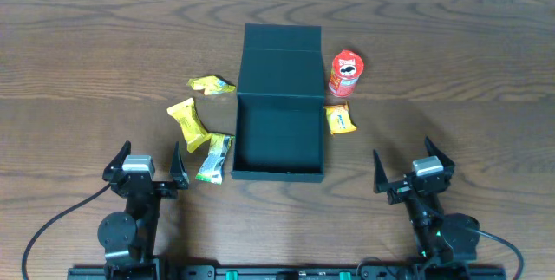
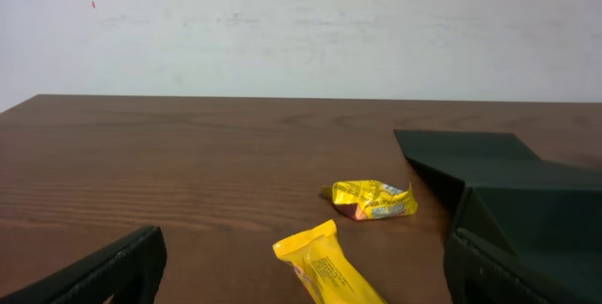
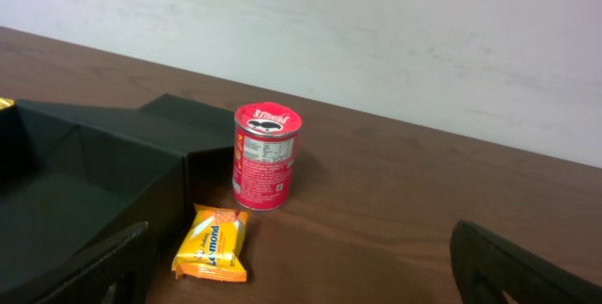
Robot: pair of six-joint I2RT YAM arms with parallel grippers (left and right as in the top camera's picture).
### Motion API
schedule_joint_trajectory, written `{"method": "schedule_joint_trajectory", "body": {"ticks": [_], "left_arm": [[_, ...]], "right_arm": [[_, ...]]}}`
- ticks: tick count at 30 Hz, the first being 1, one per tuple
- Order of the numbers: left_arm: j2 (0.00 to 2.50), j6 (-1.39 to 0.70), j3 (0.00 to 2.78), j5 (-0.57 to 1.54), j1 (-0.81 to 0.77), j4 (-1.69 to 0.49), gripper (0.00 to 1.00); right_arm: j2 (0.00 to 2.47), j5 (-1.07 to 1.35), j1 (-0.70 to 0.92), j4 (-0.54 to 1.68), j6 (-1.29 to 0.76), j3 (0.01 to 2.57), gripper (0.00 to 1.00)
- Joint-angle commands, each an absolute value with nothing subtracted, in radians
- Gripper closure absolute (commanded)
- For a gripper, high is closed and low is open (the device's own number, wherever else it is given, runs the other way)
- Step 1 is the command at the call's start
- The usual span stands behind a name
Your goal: Pack container
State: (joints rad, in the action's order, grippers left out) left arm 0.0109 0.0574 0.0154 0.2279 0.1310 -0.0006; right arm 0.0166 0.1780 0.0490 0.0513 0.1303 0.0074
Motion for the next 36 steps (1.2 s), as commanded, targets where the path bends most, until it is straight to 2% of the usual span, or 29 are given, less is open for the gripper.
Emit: {"method": "schedule_joint_trajectory", "body": {"ticks": [1, 9, 13, 16, 20, 27, 29, 36], "left_arm": [[0.004, 0.075, 0.005, 0.229, 0.137, -0.048, 0.05], [0.004, 0.073, 0.005, 0.228, 0.137, -0.048, 0.04], [0.004, 0.089, 0.005, 0.204, 0.137, 0.043, 0.04], [0.004, -0.060, 0.026, 0.214, 0.137, 0.090, 0.05], [0.020, -0.121, 0.117, 0.209, 0.137, 0.033, 0.05], [0.264, -0.108, 0.413, 0.119, 0.137, -0.019, 0.05], [0.422, -0.083, 0.565, 0.122, 0.137, -0.043, 0.05], [0.921, -0.002, 1.016, 0.123, 0.136, -0.162, 0.05]], "right_arm": [[0.005, 0.168, 0.052, 0.057, 0.112, 0.006, 0.01], [0.005, 0.128, 0.052, 0.060, 0.139, 0.006, 0.01], [0.005, 0.135, 0.052, -0.073, 0.119, 0.006, 0.01], [0.007, 0.092, 0.052, -0.200, 0.046, 0.015, 0.01], [0.056, -0.009, 0.052, -0.183, 0.001, 0.106, 0.01], [0.462, -0.054, 0.052, -0.059, -0.022, 0.482, 0.01], [0.674, -0.044, 0.054, 0.039, -0.022, 0.683, 0.01], [1.177, -0.079, 0.054, 0.330, -0.101, 1.256, 0.01]]}}
